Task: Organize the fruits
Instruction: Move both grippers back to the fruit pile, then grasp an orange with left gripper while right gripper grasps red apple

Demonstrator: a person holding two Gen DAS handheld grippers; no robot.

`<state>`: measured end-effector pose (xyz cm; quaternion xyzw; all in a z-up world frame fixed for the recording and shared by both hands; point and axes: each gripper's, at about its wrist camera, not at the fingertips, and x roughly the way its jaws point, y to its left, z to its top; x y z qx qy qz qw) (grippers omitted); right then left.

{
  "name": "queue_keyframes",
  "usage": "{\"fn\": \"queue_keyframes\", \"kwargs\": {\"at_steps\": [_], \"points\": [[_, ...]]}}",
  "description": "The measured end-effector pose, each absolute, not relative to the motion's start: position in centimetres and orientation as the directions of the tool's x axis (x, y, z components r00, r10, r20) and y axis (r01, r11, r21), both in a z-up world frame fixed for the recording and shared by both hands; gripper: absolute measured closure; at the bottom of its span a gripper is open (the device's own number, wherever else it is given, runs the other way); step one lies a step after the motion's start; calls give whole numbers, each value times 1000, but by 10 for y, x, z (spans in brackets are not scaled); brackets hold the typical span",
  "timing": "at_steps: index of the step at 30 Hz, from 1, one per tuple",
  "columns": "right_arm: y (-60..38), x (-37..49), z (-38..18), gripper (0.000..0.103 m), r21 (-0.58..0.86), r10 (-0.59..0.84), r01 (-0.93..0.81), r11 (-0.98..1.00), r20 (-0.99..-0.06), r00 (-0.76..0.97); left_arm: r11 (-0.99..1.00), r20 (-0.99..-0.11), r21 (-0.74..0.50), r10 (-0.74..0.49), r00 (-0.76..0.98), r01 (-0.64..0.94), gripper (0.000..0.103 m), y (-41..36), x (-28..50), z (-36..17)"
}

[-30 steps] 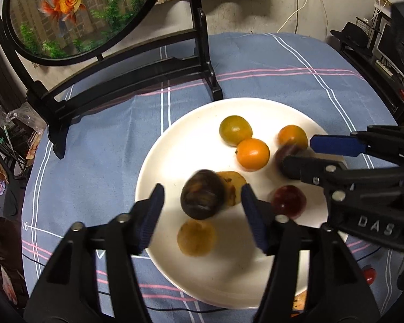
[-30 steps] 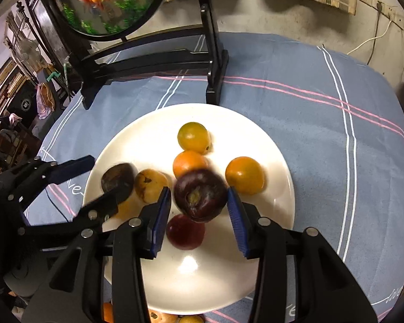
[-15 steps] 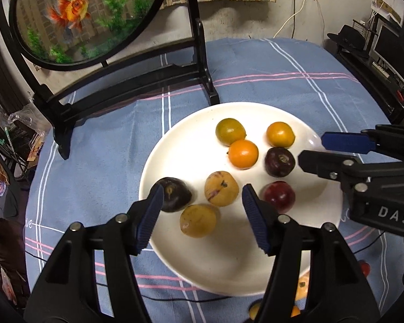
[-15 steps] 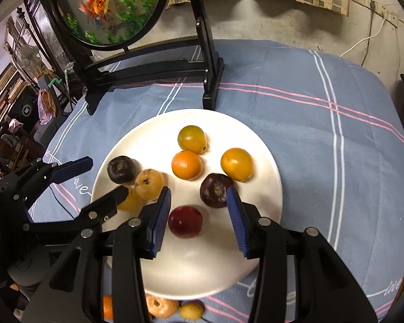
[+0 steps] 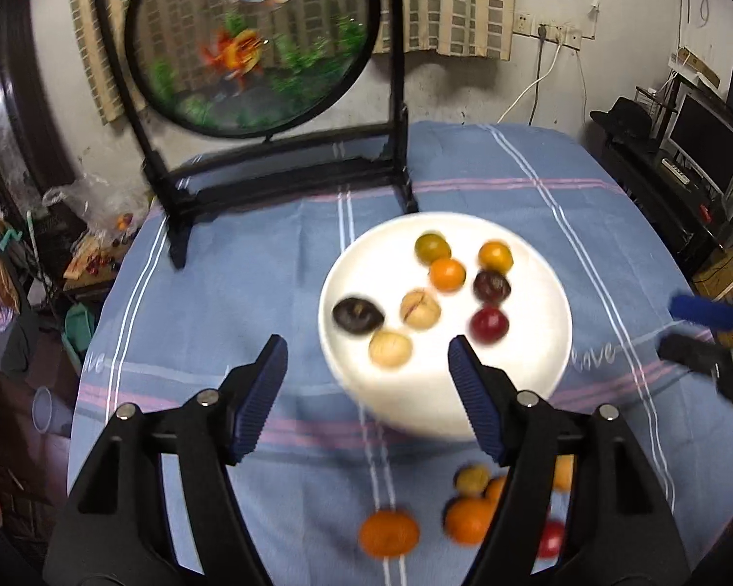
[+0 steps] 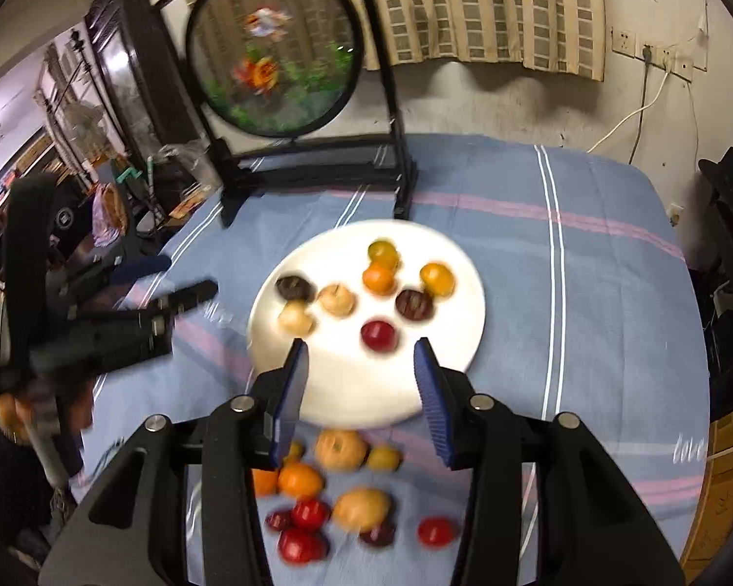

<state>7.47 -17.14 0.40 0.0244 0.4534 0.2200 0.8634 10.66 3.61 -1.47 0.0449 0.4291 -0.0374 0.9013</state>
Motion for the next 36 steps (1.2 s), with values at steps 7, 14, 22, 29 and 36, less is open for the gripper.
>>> {"fn": "queue_keyframes", "kwargs": {"at_steps": [7, 14, 22, 29, 36], "points": [[-156, -21, -58, 34, 221, 378, -387, 895, -837, 396, 994, -832, 27, -35, 553, 104, 33, 58, 40, -57], [-140, -48, -114, 34, 200, 325, -370, 907, -891, 317, 995, -909, -18, -59, 412, 103, 33, 67, -21, -119], [-117, -34, -135, 49, 157, 284, -405, 901, -918, 275, 995, -920, -20, -56, 387, 94, 31, 71, -24, -135], [-118, -38, -130, 63, 200, 321, -416, 887, -914, 247, 992, -910, -8, -61, 411, 128, 31, 58, 12, -134], [-135, -45, -126, 63, 241, 337, -356, 903, -911, 239, 988, -913, 12, -52, 404, 155, 31, 44, 39, -145]]}}
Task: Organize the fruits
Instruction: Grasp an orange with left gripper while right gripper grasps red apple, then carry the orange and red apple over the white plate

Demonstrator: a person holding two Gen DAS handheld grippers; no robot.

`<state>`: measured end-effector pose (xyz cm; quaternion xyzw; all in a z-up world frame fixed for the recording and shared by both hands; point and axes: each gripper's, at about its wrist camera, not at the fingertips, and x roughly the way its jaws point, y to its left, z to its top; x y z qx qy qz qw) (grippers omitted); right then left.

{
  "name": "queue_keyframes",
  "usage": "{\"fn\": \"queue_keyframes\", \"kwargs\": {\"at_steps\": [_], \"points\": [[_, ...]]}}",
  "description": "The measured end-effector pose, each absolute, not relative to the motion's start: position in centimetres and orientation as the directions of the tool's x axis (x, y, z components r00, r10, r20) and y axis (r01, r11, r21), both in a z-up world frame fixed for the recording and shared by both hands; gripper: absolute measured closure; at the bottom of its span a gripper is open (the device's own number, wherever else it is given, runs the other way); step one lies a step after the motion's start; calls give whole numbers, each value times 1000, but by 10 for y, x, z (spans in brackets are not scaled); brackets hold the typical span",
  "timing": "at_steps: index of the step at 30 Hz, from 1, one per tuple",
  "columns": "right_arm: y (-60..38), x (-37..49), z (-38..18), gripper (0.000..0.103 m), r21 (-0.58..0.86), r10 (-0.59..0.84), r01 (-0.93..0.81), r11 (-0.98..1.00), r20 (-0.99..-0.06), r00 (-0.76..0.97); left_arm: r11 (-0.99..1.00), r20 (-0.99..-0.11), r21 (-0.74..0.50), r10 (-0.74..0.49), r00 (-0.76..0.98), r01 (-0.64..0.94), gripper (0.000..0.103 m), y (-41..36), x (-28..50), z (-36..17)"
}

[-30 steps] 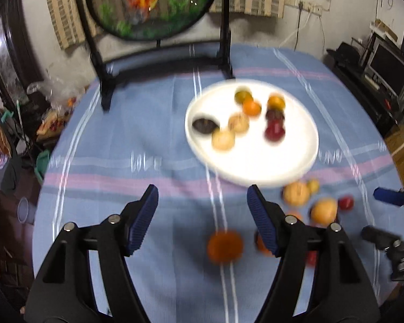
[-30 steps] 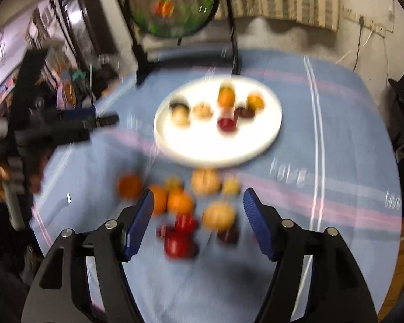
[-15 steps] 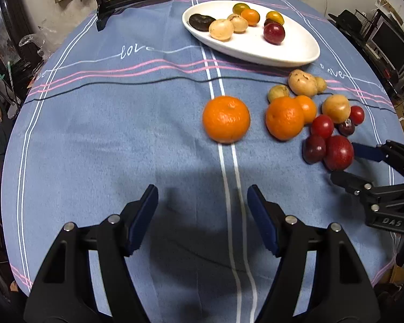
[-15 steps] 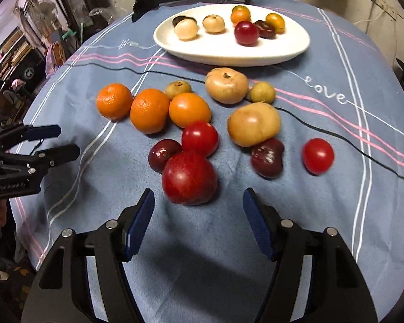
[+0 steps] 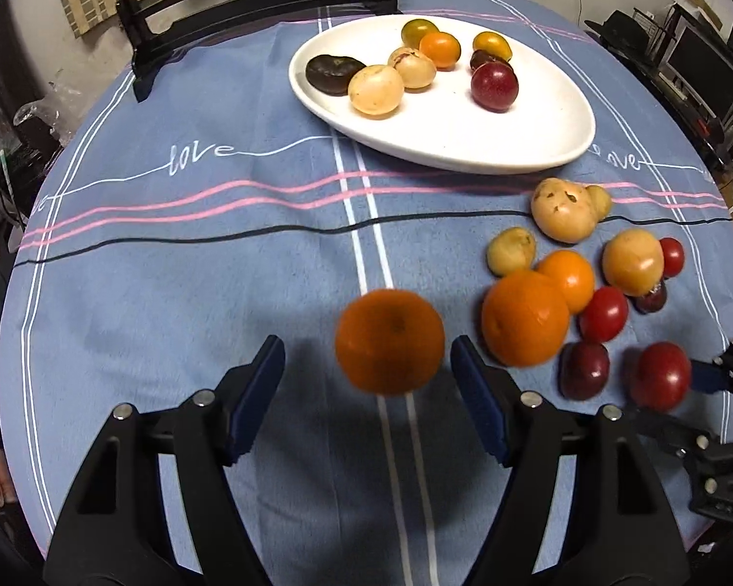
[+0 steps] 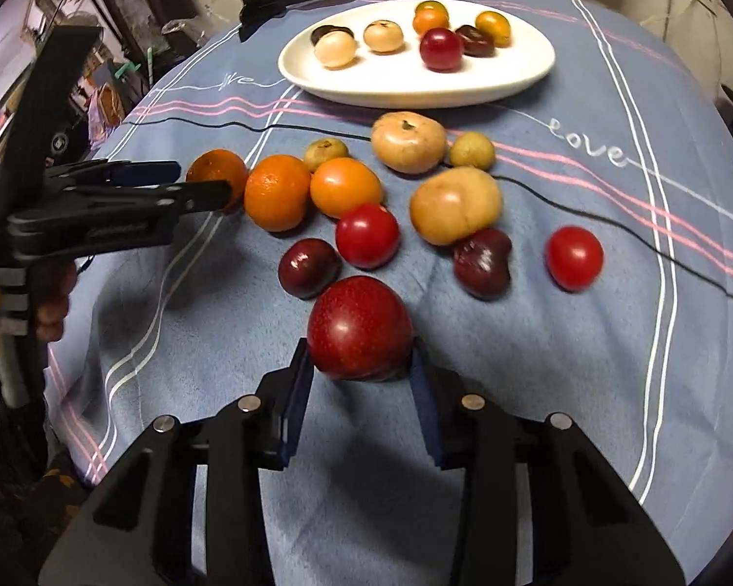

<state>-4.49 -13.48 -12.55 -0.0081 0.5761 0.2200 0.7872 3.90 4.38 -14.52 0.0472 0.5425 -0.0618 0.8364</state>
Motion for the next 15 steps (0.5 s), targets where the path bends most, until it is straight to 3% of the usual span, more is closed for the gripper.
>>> {"fn": "queue_keyframes", "kwargs": {"at_steps": [2, 5, 6, 15], "points": [[-137, -46, -125, 63, 252, 343, -345, 904, -909, 236, 987, -914, 12, -54, 401, 159, 32, 44, 43, -147], [-137, -46, -127, 63, 259, 347, -340, 904, -909, 232, 983, -918, -13, -84, 387, 183, 54, 42, 46, -149], [-137, -46, -128, 63, 258, 346, -338, 905, -910, 230, 982, -918, -15, -88, 386, 187, 57, 40, 45, -149], [-135, -52, -128, 63, 258, 343, -338, 905, -913, 221, 978, -916, 4, -81, 393, 209, 57, 30, 29, -141]]}}
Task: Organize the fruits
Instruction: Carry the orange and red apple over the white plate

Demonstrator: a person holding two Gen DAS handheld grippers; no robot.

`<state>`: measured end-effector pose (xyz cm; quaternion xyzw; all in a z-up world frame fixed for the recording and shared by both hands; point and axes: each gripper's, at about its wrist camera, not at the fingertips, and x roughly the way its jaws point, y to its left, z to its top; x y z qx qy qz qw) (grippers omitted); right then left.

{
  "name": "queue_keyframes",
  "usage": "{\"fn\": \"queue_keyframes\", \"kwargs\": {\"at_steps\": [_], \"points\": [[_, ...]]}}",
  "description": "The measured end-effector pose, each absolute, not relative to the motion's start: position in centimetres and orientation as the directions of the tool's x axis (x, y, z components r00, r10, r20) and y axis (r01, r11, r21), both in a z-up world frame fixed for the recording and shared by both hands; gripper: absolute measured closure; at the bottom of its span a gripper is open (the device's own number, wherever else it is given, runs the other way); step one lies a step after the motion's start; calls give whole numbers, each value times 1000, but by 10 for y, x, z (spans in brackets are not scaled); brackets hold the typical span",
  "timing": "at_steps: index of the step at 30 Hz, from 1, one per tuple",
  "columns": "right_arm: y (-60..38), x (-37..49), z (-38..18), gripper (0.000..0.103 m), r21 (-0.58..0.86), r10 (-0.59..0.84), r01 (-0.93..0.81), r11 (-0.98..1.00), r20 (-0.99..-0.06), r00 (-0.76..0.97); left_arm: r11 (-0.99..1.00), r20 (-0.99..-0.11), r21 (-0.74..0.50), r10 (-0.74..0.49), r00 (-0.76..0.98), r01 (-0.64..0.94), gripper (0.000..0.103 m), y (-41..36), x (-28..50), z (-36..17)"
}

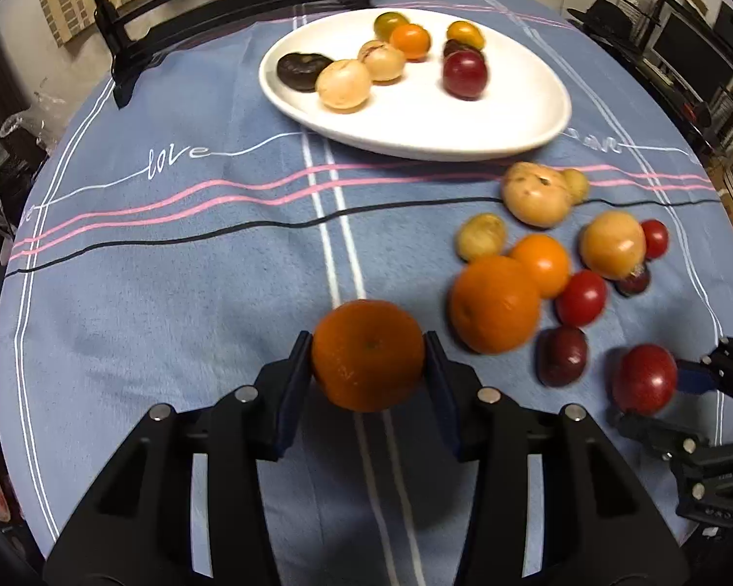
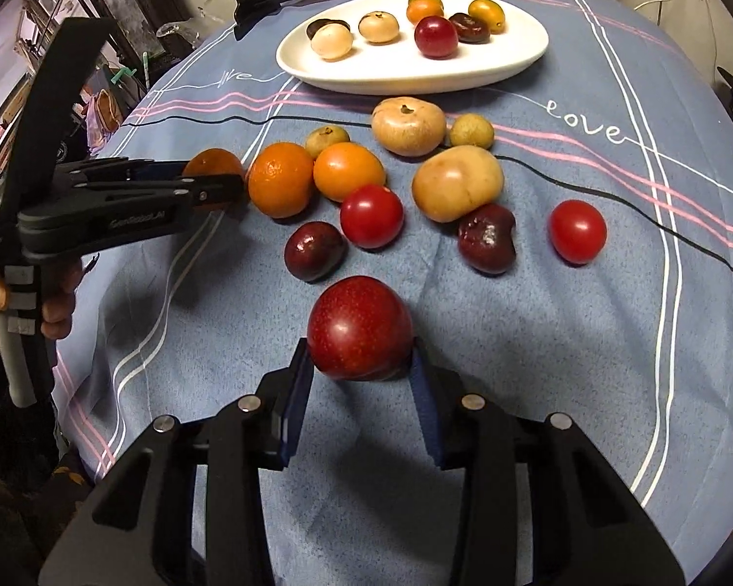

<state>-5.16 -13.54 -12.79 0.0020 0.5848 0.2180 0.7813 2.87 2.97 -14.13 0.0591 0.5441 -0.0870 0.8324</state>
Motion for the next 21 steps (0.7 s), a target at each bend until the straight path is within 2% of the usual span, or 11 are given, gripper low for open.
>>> {"fn": "queue_keyframes", "kwargs": {"at_steps": [21], "points": [[-139, -83, -108, 63, 287, 382, -354, 890, -893, 237, 955, -888, 3, -134, 440, 297, 57, -12, -16, -96]]}}
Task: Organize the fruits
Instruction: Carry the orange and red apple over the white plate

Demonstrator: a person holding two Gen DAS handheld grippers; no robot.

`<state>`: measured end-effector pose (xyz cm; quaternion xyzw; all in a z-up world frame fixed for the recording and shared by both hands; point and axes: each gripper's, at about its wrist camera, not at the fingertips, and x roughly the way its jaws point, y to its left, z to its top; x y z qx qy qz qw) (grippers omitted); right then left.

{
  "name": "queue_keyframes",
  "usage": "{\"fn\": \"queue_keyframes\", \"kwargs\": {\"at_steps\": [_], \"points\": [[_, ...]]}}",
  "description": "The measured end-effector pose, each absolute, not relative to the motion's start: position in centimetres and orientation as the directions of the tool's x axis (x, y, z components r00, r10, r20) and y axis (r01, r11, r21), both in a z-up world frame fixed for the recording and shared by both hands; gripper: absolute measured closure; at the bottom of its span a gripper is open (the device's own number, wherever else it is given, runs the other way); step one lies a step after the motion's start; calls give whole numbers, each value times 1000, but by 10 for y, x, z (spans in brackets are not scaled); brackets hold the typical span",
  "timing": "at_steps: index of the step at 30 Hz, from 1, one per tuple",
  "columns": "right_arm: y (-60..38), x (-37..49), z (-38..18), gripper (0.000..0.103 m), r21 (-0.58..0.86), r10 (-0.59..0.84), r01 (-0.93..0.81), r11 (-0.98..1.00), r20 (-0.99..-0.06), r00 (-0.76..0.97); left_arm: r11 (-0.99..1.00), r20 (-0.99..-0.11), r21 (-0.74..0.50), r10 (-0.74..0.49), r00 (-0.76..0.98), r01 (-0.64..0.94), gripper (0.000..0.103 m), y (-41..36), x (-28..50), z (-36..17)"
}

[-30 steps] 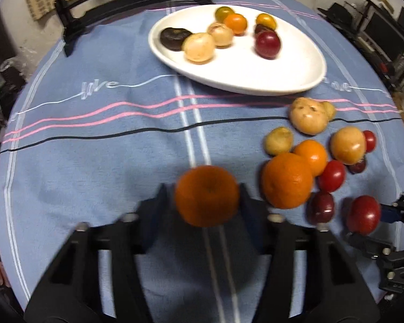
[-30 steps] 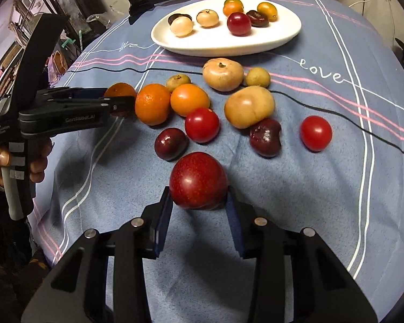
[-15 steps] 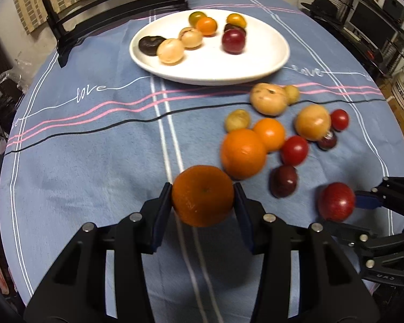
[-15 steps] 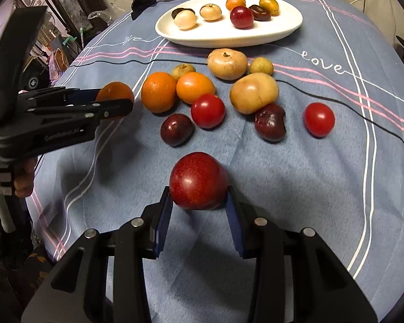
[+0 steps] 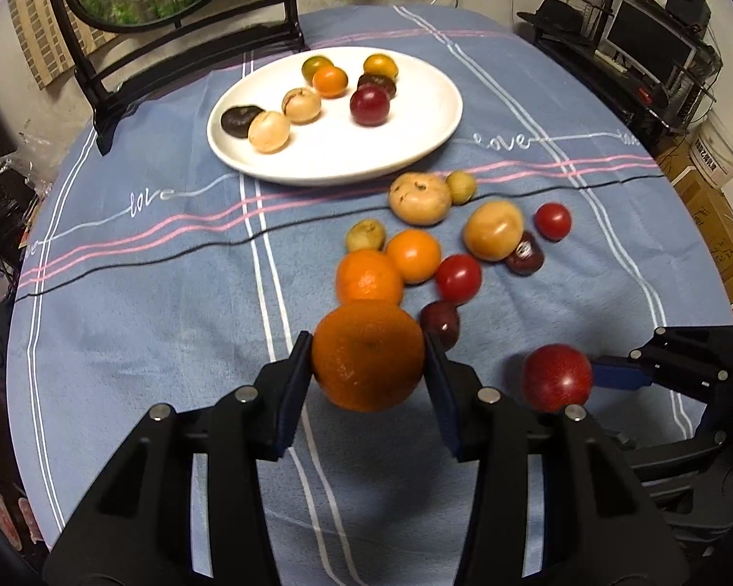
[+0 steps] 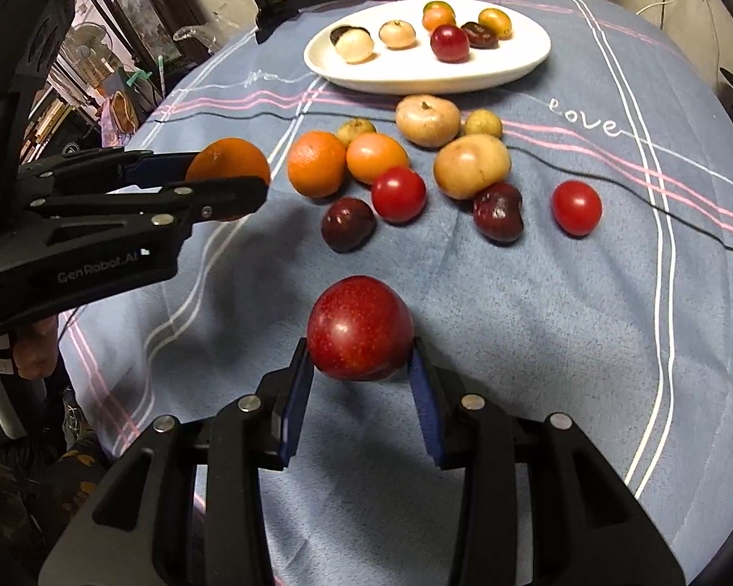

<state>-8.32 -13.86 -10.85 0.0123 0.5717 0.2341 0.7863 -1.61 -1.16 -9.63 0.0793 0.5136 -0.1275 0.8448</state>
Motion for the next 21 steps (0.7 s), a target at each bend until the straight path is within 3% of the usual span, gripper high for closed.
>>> {"fn": "queue_keyframes", "kwargs": {"at_steps": [21], "points": [[-146, -13, 5, 63, 245, 440, -415, 876, -759, 480, 969, -800, 3, -145, 582, 246, 57, -6, 45, -19]]}}
